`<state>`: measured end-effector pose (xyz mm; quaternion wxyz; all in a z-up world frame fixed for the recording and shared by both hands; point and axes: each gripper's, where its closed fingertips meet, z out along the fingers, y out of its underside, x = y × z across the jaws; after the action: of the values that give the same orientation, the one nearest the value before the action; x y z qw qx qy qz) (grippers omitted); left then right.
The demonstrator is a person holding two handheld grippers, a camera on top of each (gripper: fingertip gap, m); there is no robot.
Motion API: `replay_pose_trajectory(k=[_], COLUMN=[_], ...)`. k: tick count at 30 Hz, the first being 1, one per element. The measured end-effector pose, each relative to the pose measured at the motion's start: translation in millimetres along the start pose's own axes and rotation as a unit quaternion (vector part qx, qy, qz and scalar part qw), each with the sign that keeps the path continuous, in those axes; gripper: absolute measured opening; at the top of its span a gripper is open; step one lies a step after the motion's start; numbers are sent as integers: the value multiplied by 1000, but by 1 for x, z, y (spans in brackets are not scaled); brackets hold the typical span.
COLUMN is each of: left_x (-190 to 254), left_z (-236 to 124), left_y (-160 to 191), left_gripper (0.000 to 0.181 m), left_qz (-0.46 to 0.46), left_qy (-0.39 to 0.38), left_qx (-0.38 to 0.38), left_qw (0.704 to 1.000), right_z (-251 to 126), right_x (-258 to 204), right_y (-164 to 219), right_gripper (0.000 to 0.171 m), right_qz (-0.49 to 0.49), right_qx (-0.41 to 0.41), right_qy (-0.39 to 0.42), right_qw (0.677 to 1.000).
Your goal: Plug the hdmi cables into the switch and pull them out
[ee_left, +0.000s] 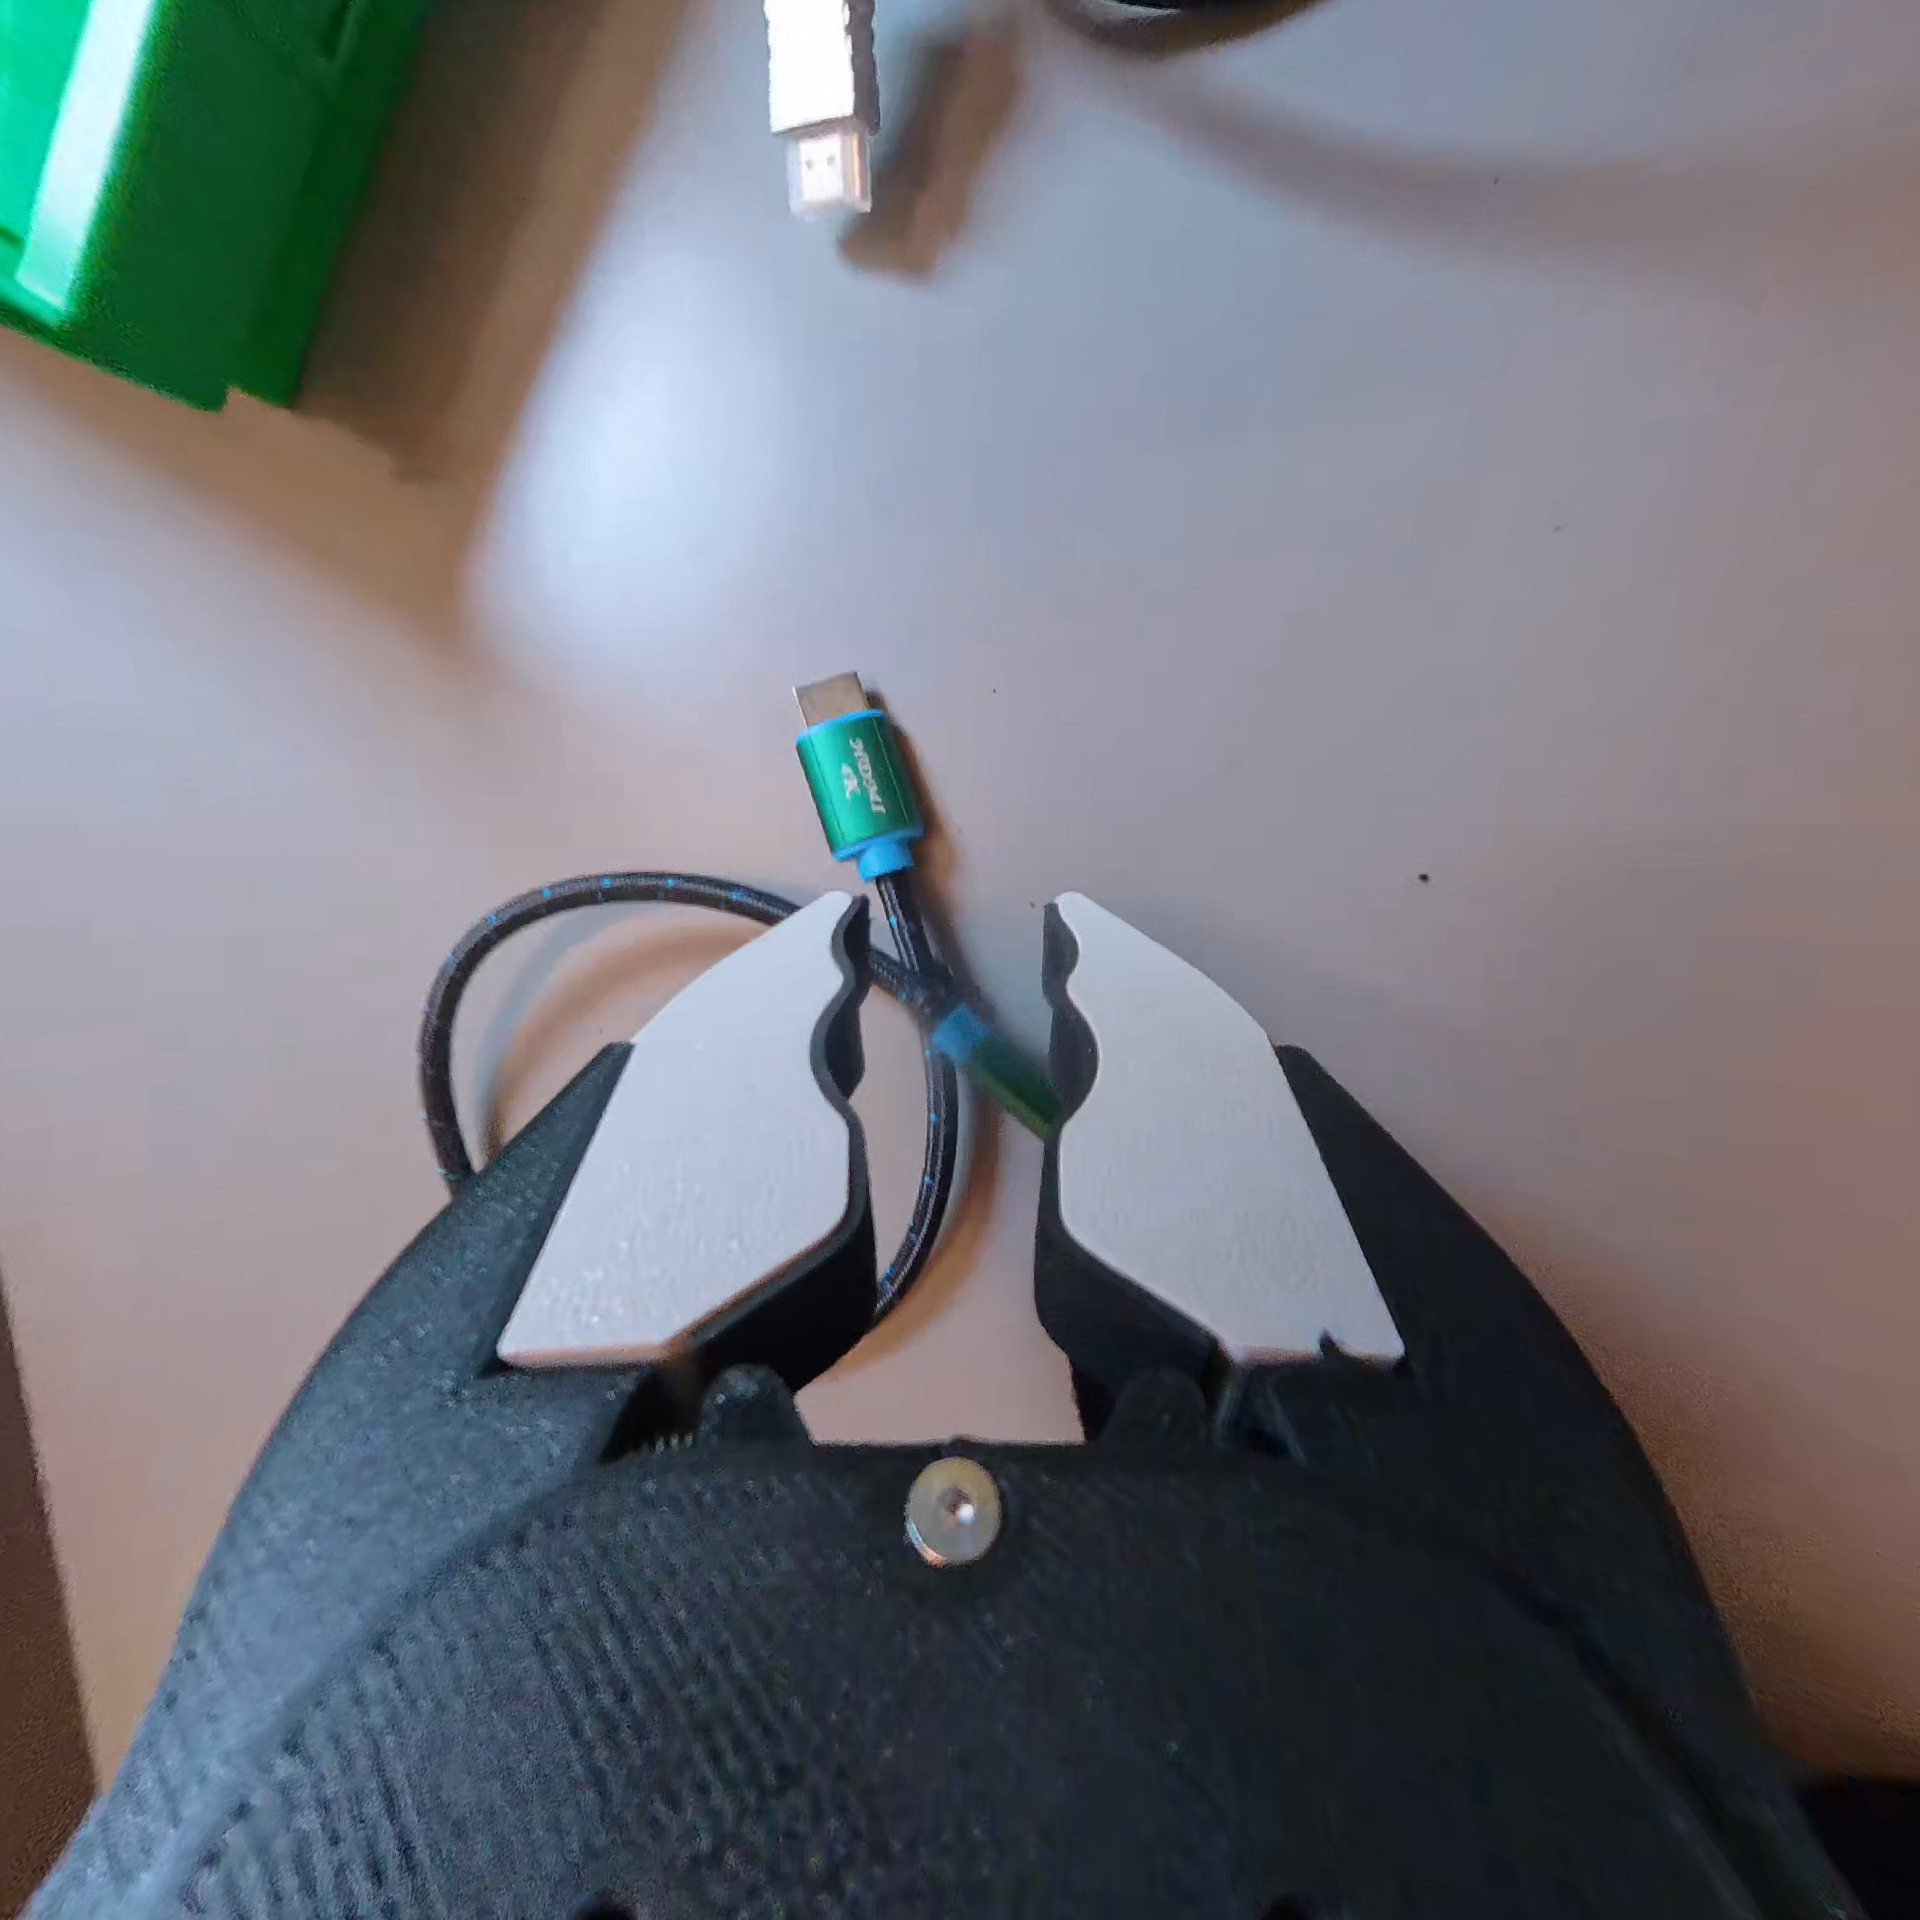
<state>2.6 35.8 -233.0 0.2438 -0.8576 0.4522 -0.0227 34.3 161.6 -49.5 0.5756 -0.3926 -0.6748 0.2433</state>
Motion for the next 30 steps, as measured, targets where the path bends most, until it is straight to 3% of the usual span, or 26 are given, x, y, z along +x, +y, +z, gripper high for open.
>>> replay_pose_trajectory(k=[1,6,12,15,23,26,30], left_x=[-1,-10,-12,-21,-27,-31,-50], left_z=[3,21,24,25,27,7,-52], left_y=[-1,11,11,15,11,3,0], left_gripper=[31,32,24,10,10,9,9], left_qz=[9,20,-61,-76,-90,-154,-212], left_qy=[-11,-48,-12,-18,-1,55,83], left_qx=[-6,-49,-21,-11,26,98,200], left_qw=[1000,997,998,997,996,982,953], right_z=[-1,-2,0,2,5,4,9], right_x=[1,2,1,-1,-8,-11,-18], right_y=[0,-2,-1,0,-4,-7,-7], right_gripper=[23,23,23,23,23,23,23], right_qz=[1,1,3,1,-11,-47,-104], right_qx=[1,3,3,0,9,7,-3], right_qy=[1,3,0,-2,-9,-7,-5], right_qw=[1000,1000,1000,1000,1000,999,995])
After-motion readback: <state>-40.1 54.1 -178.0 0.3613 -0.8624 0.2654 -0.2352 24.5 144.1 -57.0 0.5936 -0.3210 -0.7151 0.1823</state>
